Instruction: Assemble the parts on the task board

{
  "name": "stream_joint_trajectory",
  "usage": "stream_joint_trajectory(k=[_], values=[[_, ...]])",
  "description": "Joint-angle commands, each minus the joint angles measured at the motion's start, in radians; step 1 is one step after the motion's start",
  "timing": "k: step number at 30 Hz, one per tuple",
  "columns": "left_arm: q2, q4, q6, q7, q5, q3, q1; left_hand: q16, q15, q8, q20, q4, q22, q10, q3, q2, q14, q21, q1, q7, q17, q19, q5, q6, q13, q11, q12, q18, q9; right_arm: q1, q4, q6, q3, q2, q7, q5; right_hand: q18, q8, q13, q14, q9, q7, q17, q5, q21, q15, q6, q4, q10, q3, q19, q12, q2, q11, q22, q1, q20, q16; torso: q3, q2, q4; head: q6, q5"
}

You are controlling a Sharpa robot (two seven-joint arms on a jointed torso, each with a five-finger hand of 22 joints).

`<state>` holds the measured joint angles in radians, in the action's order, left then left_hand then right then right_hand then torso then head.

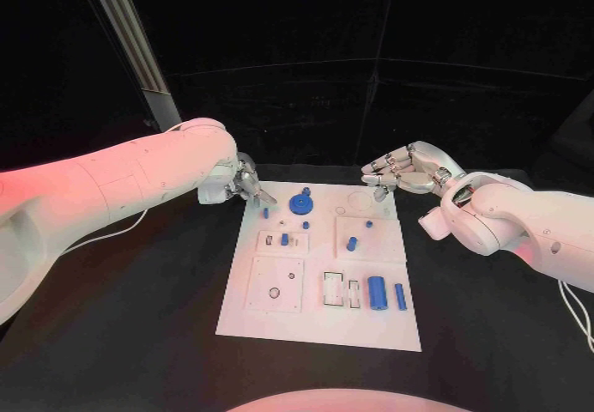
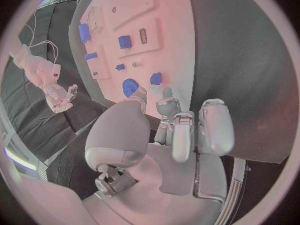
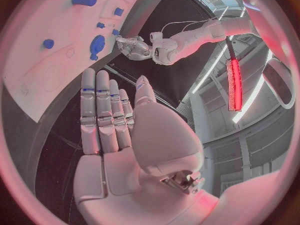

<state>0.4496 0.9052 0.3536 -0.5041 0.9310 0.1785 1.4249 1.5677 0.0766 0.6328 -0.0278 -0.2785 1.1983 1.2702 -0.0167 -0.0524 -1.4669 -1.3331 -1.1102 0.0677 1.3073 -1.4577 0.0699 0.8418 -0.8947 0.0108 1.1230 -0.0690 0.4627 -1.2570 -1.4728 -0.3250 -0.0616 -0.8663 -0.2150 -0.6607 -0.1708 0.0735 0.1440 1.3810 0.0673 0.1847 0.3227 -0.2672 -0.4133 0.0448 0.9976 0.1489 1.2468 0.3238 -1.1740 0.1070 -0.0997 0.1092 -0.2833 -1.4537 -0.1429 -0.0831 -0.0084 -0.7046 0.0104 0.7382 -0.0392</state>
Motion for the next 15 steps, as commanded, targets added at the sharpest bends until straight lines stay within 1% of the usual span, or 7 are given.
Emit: stream_joint_trajectory(k=[1, 6, 10, 15], values=[[-0.005, -0.009, 0.018, 0.015, 0.015, 0.000, -0.001, 0.003, -0.004, 0.006, -0.007, 0.000, 0.001, 0.004, 0.009, 0.011, -0.104, 0.000, -0.007, -0.001, 0.263, -0.003, -0.005, 0.010, -0.001, -0.003, 0.007, -0.005, -0.002, -0.002, -0.001, 0.008, 0.001, 0.001, -0.011, 0.003, -0.010, -0.007, -0.001, -0.005, -0.001, 0.000, -0.001, -0.005, 0.004, 0.001, -0.004, -0.001, -0.004, 0.007, 0.004, -0.004, -0.007, 0.000, 0.001, 0.004, -0.003, 0.004, 0.0004, 0.001, -0.0007, -0.001, 0.002], [-0.012, -0.014, 0.018, 0.022, 0.016, 0.000, -0.005, 0.003, -0.004, 0.008, -0.006, 0.003, 0.005, 0.006, 0.011, 0.015, -0.104, -0.002, -0.016, -0.001, 0.263, -0.004, -0.004, 0.012, -0.003, -0.002, 0.010, -0.004, -0.003, -0.002, 0.001, 0.008, 0.000, 0.002, -0.011, 0.003, -0.010, -0.007, -0.001, -0.005, -0.001, 0.000, -0.001, -0.005, 0.004, 0.001, -0.005, -0.001, -0.004, 0.007, 0.004, -0.005, -0.007, 0.000, 0.001, 0.004, -0.003, 0.004, 0.0006, 0.001, 0.0017, -0.001, 0.007], [-0.015, -0.014, 0.027, 0.027, 0.017, 0.000, -0.006, 0.003, -0.003, 0.009, -0.006, 0.003, 0.009, 0.008, 0.012, 0.018, -0.104, -0.005, -0.020, -0.002, 0.263, -0.005, -0.003, 0.014, -0.007, -0.002, 0.013, -0.003, -0.003, -0.002, 0.002, 0.009, 0.000, 0.004, -0.011, 0.003, -0.010, -0.007, -0.001, -0.005, -0.001, 0.000, -0.001, -0.005, 0.004, 0.001, -0.005, -0.001, -0.004, 0.007, 0.004, -0.005, -0.007, 0.000, 0.001, 0.004, -0.003, 0.004, 0.0012, 0.001, 0.0007, -0.001, 0.006], [-0.017, -0.015, 0.044, 0.031, 0.017, 0.000, -0.007, 0.003, -0.002, 0.013, -0.006, 0.007, 0.010, 0.009, 0.015, 0.023, -0.104, -0.006, -0.030, -0.004, 0.263, -0.005, -0.003, 0.020, -0.008, 0.000, 0.015, -0.003, -0.003, -0.002, 0.003, 0.008, 0.000, 0.004, -0.011, 0.003, -0.010, -0.007, -0.001, -0.005, -0.001, 0.000, -0.001, -0.005, 0.004, 0.001, -0.005, -0.001, -0.004, 0.007, 0.004, -0.005, -0.007, 0.000, 0.001, 0.004, -0.003, 0.004, 0.0004, 0.001, 0.0006, 0.000, 0.004]])
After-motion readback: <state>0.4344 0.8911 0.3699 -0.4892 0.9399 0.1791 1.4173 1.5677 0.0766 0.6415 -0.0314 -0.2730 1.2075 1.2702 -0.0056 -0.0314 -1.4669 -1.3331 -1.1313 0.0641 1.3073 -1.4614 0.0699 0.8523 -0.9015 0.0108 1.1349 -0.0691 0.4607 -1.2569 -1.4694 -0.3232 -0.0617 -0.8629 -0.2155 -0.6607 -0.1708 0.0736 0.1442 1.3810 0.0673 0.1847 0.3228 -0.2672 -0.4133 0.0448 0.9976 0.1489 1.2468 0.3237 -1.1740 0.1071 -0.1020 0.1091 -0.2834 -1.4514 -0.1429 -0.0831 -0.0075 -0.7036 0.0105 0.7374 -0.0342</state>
